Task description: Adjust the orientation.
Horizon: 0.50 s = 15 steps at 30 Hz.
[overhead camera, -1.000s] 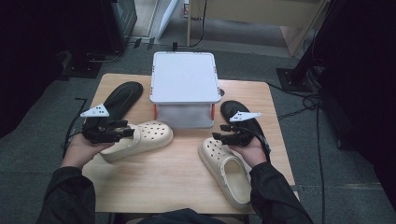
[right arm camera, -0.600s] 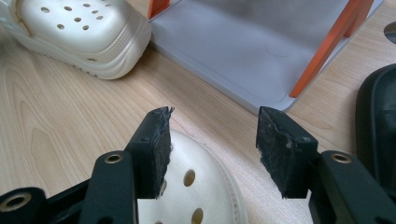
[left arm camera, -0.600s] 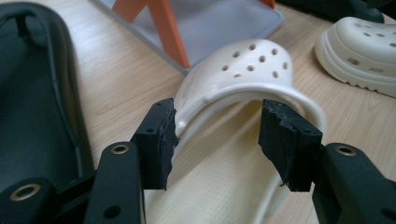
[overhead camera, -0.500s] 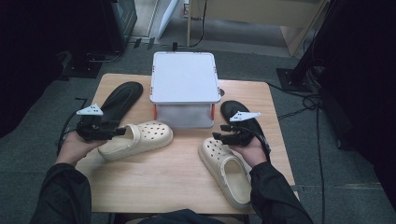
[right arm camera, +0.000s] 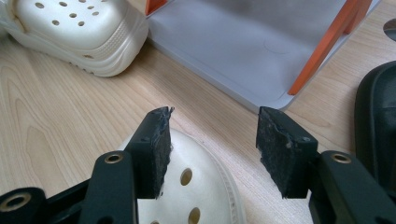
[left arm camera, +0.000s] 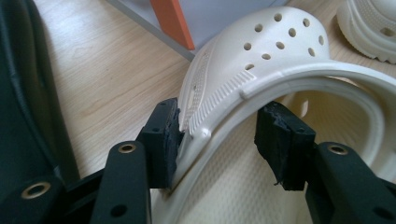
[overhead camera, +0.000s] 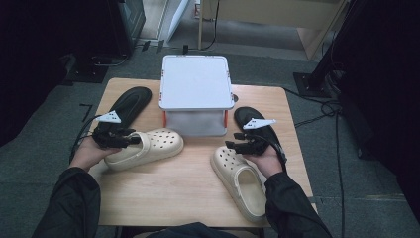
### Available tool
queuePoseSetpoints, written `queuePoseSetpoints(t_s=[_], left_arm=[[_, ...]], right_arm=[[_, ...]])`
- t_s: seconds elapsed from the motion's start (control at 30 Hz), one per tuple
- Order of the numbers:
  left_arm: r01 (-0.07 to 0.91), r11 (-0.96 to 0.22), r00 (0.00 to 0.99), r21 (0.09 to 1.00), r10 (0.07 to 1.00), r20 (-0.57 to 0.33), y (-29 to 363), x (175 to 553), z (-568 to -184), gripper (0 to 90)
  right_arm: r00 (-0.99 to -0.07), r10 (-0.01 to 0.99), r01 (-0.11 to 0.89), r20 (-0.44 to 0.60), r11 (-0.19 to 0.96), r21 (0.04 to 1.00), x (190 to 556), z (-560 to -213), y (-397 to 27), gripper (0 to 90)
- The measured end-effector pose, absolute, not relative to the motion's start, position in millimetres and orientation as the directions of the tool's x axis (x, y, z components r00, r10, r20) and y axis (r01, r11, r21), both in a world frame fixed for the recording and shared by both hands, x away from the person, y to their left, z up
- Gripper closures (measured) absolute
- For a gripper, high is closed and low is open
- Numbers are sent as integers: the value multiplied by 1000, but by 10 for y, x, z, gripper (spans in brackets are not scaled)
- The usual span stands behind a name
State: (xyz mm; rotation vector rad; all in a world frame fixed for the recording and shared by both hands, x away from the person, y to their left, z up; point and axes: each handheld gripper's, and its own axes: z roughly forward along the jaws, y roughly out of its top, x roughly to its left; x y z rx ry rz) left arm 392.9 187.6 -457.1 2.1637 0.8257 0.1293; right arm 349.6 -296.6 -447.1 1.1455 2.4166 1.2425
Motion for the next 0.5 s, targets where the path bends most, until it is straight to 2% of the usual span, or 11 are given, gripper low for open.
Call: queuePoseSetpoints(t_s=[0.23, 0.5], left_arm=[[491, -492, 799, 719, 584, -145, 1821, 3947, -4576, 579], [503, -514, 807, 695, 566, -166, 1732, 3865, -4537, 619]], right_arm=[[-677, 717, 554, 167, 349, 756, 3487, -4468, -2967, 457], [-691, 698, 524, 189, 303, 796, 3433, -4349, -2944, 483]])
